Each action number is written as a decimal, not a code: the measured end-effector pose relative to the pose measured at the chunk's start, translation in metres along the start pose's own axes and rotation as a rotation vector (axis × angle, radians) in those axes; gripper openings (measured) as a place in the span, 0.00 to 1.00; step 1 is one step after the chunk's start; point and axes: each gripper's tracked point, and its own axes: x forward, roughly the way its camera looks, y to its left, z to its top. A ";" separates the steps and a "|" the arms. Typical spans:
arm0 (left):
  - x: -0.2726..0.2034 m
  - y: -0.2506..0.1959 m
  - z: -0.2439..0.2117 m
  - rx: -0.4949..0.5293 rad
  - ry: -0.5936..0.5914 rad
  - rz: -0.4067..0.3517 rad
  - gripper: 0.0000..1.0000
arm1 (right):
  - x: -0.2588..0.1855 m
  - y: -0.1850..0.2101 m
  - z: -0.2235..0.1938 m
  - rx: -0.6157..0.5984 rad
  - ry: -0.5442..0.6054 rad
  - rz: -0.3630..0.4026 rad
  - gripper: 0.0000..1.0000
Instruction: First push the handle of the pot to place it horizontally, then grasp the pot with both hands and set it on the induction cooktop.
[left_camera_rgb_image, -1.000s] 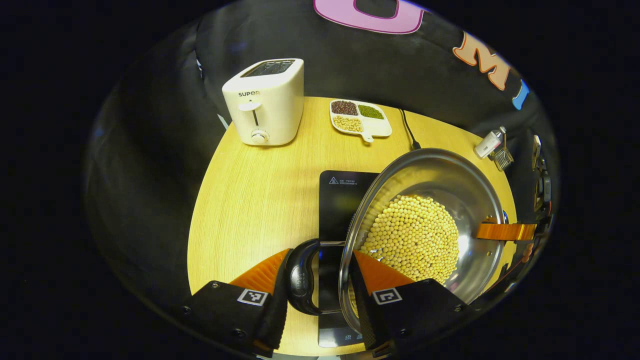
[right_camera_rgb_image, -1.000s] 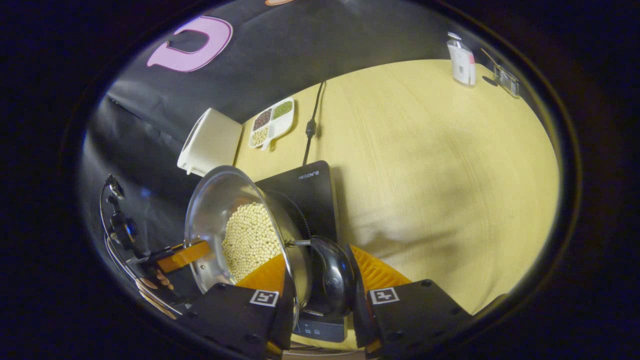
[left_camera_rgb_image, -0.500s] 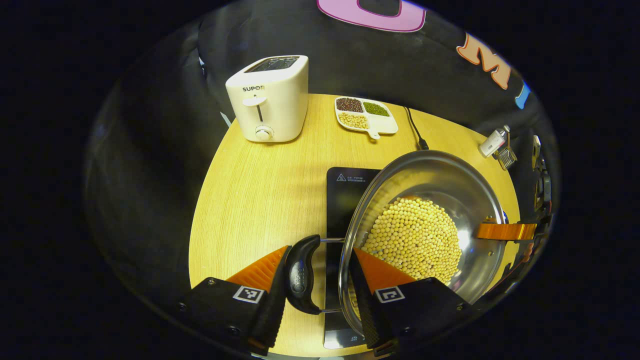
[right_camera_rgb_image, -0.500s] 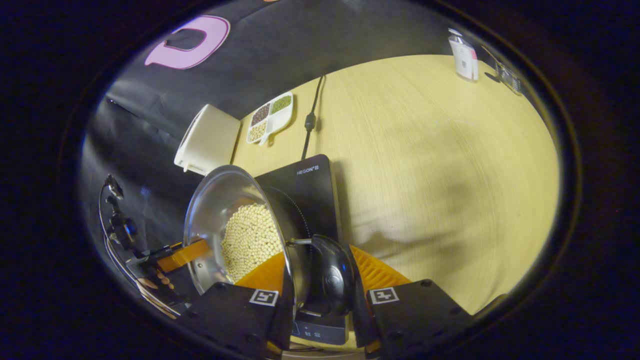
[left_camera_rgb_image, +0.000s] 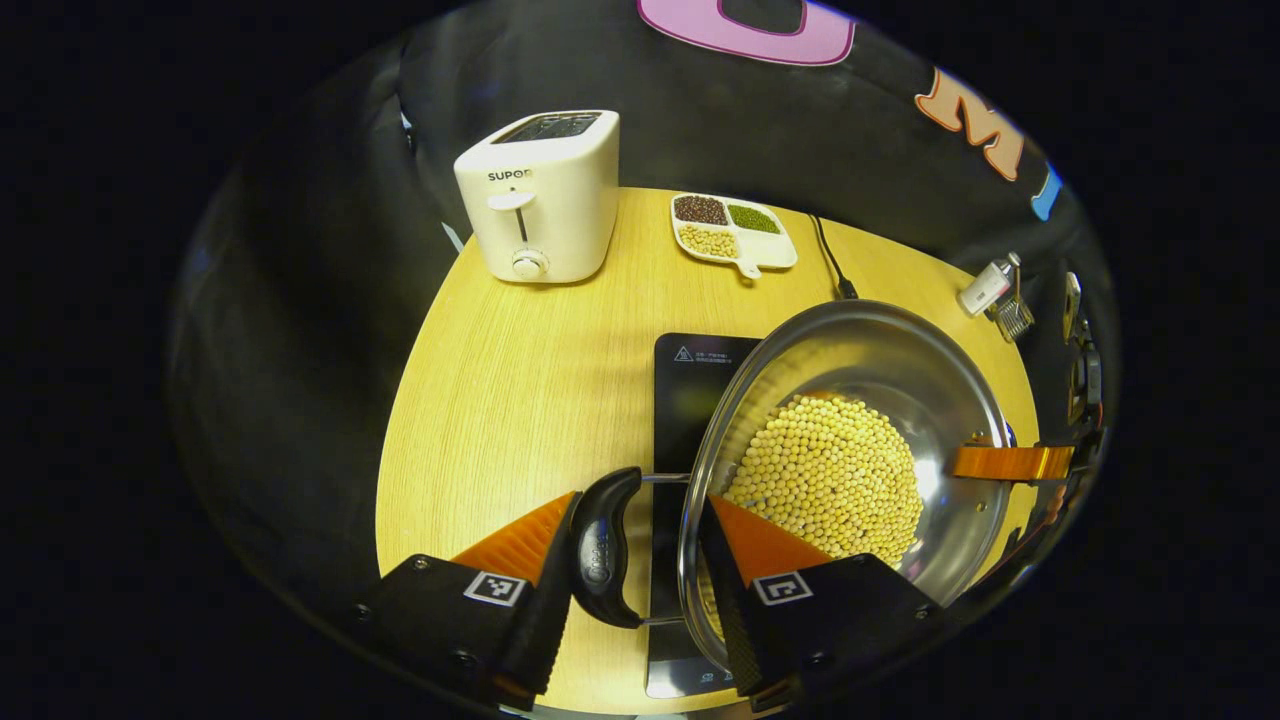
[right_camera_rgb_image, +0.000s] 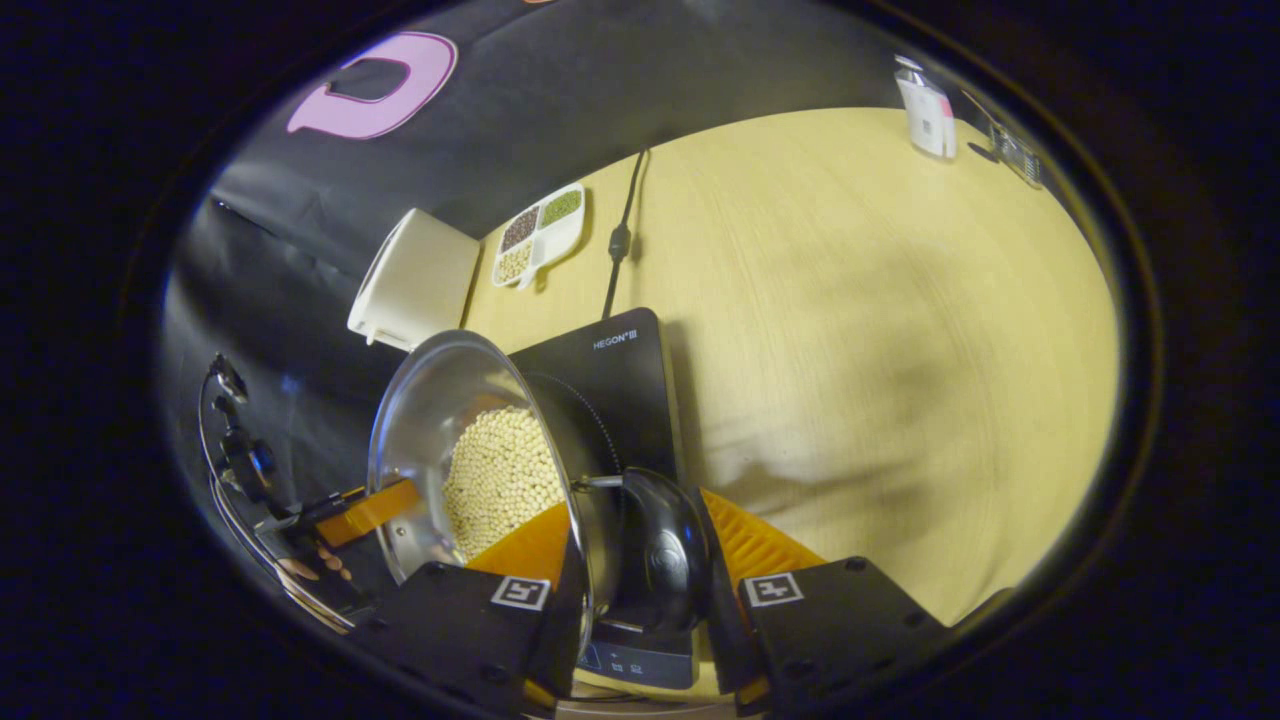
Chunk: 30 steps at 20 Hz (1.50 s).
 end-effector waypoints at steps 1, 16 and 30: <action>0.000 0.003 -0.001 -0.015 -0.006 0.022 0.69 | -0.003 -0.002 0.004 -0.002 -0.017 -0.010 0.63; -0.088 -0.023 -0.001 0.008 -0.267 0.087 0.98 | -0.147 -0.041 0.025 -0.036 -0.414 -0.078 0.93; -0.229 -0.195 0.057 0.119 -0.647 0.113 0.95 | -0.364 -0.080 0.105 -0.238 -0.828 -0.040 1.00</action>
